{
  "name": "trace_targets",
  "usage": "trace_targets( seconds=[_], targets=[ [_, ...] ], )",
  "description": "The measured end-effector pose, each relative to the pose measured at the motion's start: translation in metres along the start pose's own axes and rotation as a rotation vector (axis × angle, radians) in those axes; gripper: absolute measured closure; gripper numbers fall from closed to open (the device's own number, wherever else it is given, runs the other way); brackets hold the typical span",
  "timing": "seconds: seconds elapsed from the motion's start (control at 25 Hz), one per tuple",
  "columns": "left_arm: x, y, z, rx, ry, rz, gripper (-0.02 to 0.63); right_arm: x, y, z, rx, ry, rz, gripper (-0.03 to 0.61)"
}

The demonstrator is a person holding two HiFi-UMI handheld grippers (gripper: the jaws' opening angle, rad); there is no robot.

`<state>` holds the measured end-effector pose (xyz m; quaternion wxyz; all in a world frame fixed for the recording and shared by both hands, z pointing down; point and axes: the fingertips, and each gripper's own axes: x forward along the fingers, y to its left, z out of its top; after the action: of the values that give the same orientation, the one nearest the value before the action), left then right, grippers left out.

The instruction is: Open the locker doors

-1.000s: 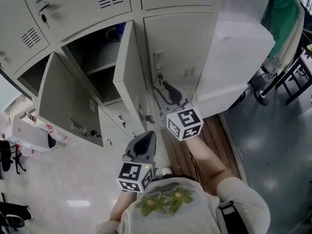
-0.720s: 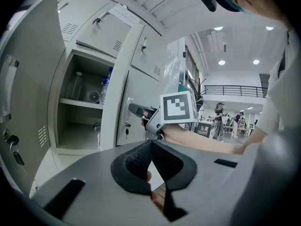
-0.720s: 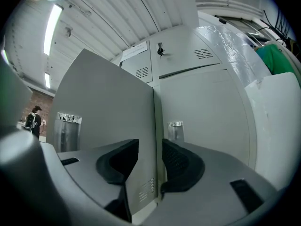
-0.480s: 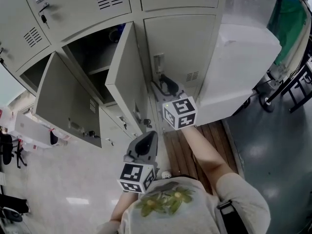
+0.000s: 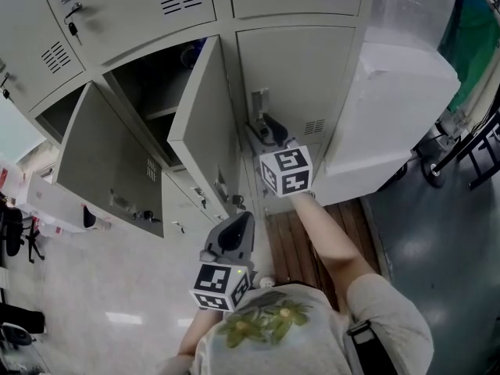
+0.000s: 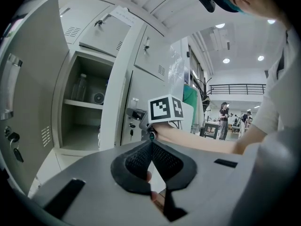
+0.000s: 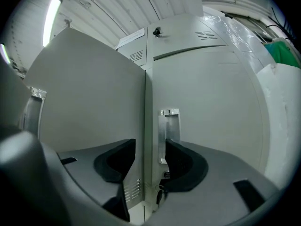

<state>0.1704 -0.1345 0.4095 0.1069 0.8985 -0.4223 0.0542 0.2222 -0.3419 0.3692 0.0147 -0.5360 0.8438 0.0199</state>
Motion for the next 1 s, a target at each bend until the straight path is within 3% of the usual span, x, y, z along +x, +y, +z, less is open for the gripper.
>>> trace_targets(
  seconds=[0.8,1.0],
  targets=[
    [0.001,0.009,-0.002,-0.012,0.000,0.027,0.584,0.037,-0.009,-0.023,-0.038,0.090,-0.006,0.393],
    [0.000,0.011,-0.003,-0.013,0.003,0.032,0.584,0.037,-0.012,-0.029,-0.092,0.115,-0.057,0.394]
  ],
)
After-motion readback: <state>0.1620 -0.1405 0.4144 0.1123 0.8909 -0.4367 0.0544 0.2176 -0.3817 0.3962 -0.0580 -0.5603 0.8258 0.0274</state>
